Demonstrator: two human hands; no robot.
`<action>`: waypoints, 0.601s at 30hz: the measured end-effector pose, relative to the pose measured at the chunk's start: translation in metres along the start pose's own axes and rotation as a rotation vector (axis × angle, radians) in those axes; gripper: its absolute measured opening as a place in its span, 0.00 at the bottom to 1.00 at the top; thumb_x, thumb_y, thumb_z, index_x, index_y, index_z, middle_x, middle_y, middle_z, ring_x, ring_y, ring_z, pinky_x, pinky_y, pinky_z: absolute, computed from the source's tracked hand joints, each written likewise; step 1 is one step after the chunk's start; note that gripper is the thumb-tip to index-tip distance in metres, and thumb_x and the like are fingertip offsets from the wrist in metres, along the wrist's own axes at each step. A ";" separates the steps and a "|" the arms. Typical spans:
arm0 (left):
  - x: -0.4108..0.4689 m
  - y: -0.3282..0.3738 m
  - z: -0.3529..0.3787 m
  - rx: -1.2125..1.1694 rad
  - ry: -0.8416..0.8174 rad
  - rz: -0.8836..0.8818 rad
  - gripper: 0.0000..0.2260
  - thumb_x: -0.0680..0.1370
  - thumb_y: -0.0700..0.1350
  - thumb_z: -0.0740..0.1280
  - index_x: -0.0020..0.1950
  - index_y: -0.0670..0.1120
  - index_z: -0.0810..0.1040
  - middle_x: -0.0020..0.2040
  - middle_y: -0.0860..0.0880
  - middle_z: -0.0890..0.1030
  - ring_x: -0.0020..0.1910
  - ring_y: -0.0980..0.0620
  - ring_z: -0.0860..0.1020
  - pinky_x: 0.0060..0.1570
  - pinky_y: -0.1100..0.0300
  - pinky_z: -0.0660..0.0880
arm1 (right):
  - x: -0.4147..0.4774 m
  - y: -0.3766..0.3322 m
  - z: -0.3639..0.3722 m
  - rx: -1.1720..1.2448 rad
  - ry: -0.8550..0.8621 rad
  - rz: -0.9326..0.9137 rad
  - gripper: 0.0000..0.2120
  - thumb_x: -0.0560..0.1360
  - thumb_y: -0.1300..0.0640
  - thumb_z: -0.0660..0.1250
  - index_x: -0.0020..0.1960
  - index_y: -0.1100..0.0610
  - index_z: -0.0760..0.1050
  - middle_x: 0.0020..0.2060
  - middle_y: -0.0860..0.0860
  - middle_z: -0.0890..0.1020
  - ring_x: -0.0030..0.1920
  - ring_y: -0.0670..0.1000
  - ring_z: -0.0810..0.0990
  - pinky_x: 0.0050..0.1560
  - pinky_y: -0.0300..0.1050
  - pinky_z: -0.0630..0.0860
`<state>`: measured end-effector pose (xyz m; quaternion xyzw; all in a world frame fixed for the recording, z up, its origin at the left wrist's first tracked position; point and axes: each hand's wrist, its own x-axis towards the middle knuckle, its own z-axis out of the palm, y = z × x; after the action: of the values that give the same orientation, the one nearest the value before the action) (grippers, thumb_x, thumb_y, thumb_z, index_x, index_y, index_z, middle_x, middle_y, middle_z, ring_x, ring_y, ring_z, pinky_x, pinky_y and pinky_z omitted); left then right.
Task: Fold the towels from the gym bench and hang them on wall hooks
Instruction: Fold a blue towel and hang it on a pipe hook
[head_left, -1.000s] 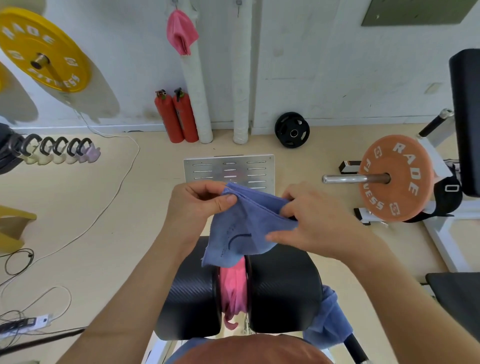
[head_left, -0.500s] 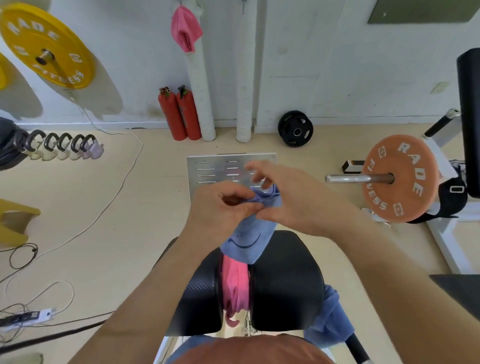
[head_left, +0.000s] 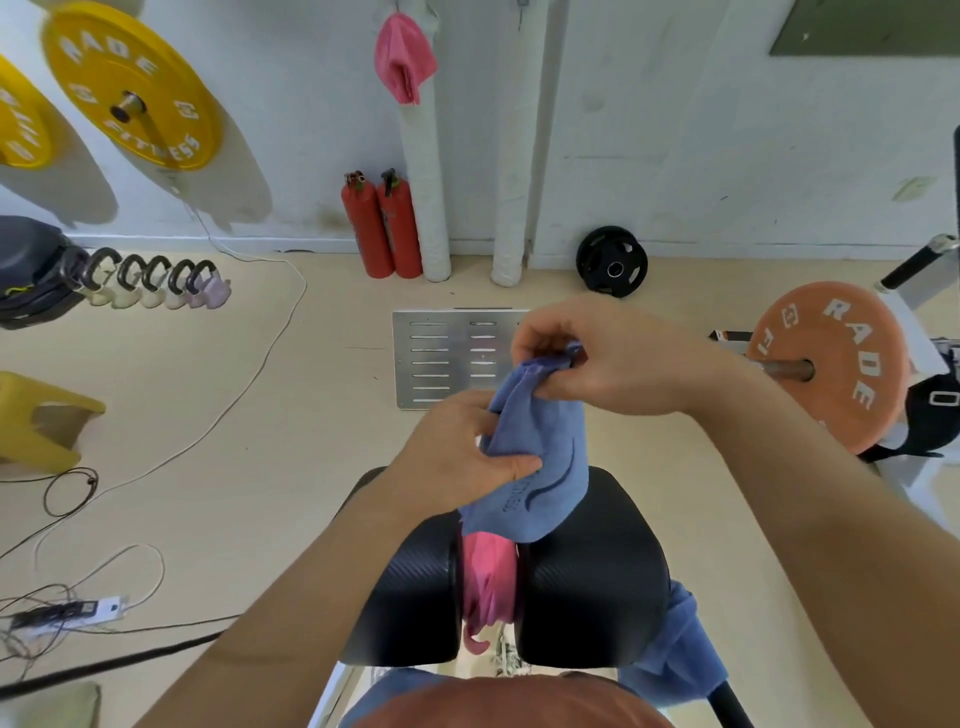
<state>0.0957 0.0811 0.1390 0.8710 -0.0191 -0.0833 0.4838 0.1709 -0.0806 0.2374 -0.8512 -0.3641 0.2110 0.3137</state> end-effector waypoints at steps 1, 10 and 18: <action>0.003 -0.003 0.004 0.036 -0.039 -0.038 0.15 0.66 0.53 0.75 0.48 0.49 0.81 0.44 0.52 0.83 0.44 0.52 0.81 0.47 0.53 0.78 | 0.001 0.000 -0.005 0.025 -0.014 -0.004 0.09 0.71 0.65 0.68 0.42 0.51 0.76 0.35 0.44 0.79 0.38 0.41 0.77 0.40 0.32 0.72; 0.011 -0.070 -0.024 0.428 -0.034 -0.217 0.19 0.68 0.61 0.69 0.41 0.45 0.81 0.40 0.46 0.82 0.42 0.47 0.80 0.42 0.54 0.75 | 0.006 0.064 -0.015 0.126 0.257 0.209 0.09 0.73 0.71 0.64 0.48 0.62 0.78 0.39 0.55 0.79 0.34 0.42 0.76 0.36 0.28 0.73; 0.011 -0.134 -0.067 0.872 0.199 0.108 0.09 0.73 0.45 0.72 0.49 0.43 0.84 0.46 0.45 0.83 0.44 0.44 0.78 0.45 0.54 0.76 | 0.011 0.155 0.050 0.028 0.457 0.362 0.13 0.69 0.72 0.65 0.42 0.55 0.76 0.38 0.55 0.79 0.39 0.53 0.75 0.38 0.45 0.71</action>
<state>0.1106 0.2072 0.0592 0.9950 -0.0511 0.0419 0.0749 0.2240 -0.1370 0.0934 -0.9233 -0.1232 0.0714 0.3567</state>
